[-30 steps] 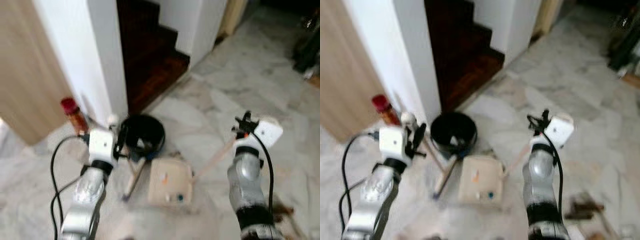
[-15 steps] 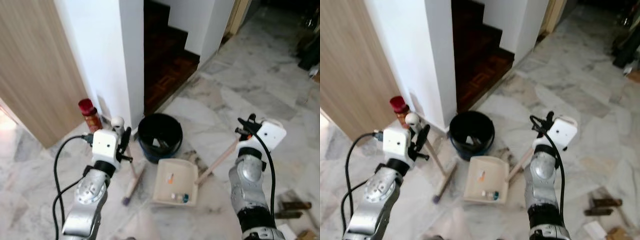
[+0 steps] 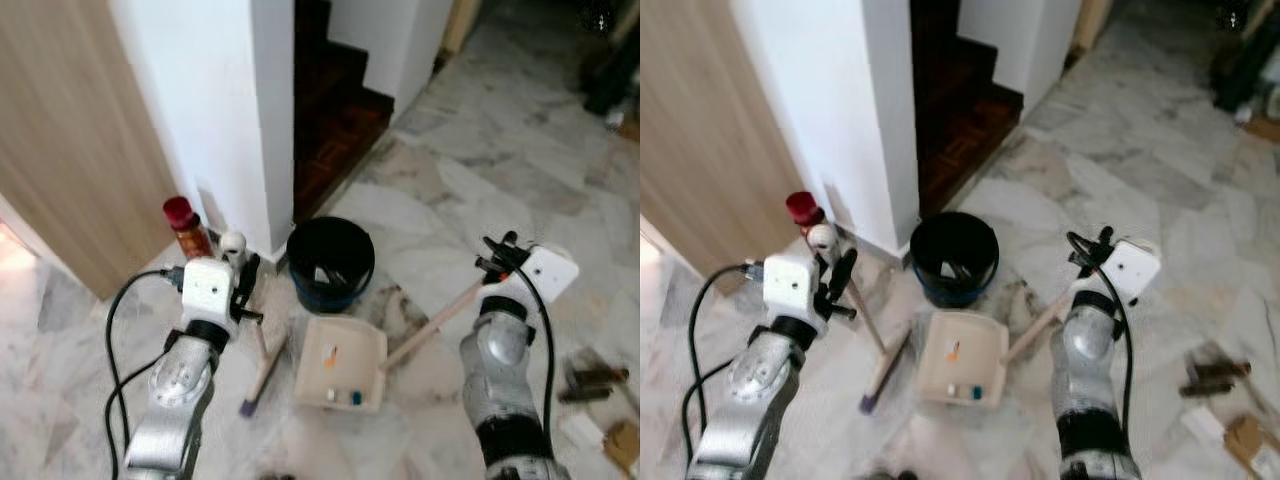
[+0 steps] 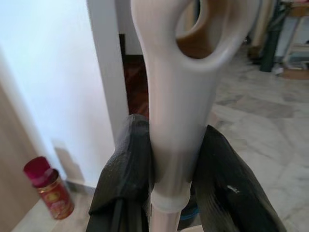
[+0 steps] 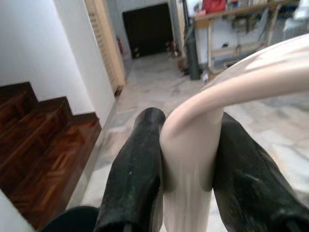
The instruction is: Sweep floor
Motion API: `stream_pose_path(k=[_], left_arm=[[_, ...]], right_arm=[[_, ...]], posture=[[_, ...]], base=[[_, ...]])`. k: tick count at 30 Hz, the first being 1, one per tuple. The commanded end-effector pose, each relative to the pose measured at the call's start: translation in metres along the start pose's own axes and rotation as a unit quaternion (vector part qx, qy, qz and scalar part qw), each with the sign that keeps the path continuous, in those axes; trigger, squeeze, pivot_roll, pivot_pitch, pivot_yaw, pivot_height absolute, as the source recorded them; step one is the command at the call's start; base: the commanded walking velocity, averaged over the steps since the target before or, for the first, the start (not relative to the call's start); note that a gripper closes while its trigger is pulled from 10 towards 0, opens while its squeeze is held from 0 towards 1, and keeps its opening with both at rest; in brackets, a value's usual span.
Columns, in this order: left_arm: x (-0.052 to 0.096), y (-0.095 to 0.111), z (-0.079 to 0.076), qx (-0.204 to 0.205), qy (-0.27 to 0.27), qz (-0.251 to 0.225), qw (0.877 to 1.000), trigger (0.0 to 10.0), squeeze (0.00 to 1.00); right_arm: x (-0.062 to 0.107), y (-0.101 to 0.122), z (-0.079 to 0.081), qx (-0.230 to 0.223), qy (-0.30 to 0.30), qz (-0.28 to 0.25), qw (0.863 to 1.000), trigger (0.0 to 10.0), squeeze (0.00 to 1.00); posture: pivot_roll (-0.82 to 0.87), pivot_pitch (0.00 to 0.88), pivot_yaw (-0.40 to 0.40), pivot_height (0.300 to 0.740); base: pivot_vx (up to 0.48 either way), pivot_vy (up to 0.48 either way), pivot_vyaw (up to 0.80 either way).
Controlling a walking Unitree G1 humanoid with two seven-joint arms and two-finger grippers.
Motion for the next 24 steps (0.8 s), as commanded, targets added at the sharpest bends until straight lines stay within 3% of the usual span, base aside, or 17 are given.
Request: stream_pose_path(k=[1,6,15,24], left_arm=[[0.0005,0.0050,0.0057,-0.006,0.006,-0.011,1.000,10.0,0.00],[0.0007,0.0048,0.0065,-0.007,0.005,-0.011,1.000,10.0,0.00],[0.0011,0.0047,0.0061,-0.008,0.001,-0.013,1.000,10.0,0.00],[0.0015,0.0047,0.0047,-0.013,-0.003,-0.016,1.000,10.0,0.00]], right_arm=[[-0.0032,0.0151,0.0154,-0.025,0.016,-0.031,0.999,10.0,0.00],[-0.0020,0.0137,0.0156,-0.045,0.011,-0.026,0.999,10.0,0.00],[-0.0013,0.0136,0.0128,-0.039,0.007,-0.028,0.999,10.0,0.00],[-0.0004,0.0130,0.0115,-0.036,0.005,-0.027,0.999,10.0,0.00]], posture=[[0.12,0.111,-0.048,0.740],[0.12,0.103,-0.046,0.740],[0.12,0.086,-0.043,0.740],[0.12,0.081,-0.045,0.740]], base=[[0.000,0.480,0.00],[0.000,0.480,0.00],[0.000,0.465,0.00],[0.000,0.000,0.00]])
Point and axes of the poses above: a point about 5 cm out from each wrist's last joint towards the gripper, its own x axis pointing back from the gripper into the wrist, its own y axis along the axis of the wrist's last joint, z = x × y, the point moved 4 cm from there along -x, pointing out of the wrist towards the gripper, and after that the axes turned 14 degrees about -x, right-handed, at the moved point
